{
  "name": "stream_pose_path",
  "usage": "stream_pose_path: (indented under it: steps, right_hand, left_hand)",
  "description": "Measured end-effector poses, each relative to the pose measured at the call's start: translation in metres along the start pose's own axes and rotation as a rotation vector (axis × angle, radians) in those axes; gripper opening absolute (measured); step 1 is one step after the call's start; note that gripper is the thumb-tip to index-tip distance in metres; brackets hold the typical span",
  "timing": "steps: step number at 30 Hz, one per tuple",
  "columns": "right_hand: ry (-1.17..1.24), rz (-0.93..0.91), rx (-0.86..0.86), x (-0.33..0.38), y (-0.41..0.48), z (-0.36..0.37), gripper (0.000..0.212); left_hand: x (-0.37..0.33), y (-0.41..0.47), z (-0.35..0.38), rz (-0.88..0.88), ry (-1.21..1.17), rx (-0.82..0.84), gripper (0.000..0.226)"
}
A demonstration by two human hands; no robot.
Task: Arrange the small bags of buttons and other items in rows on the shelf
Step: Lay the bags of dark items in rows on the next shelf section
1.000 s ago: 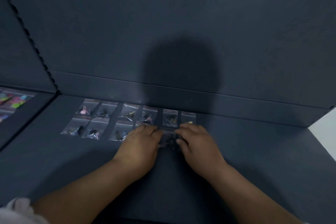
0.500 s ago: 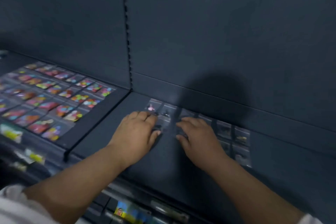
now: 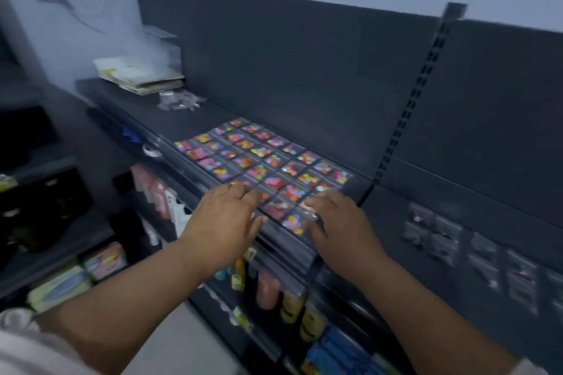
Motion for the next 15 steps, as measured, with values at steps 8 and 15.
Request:
stream_pose_path:
  steps: [8, 15]
  right_hand:
    - [0.047, -0.07, 0.037, 0.109, 0.067, 0.056, 0.042]
    - [0.046, -0.13, 0.053, 0.151, 0.129, 0.077, 0.037]
  left_hand:
    - [0.132, -0.039, -0.014, -0.114, 0.035, 0.024, 0.044]
    - [0.202, -0.035, -0.015, -0.2, 0.024, 0.022, 0.047]
Point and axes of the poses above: each hand's wrist, its own y-axis towards the middle knuckle, its own z-axis out of the palm, x = y × z, the point moved 5 cm from there along y, towards the middle knuckle, and after that the axes turned 9 degrees about y, right-handed, at the moved point
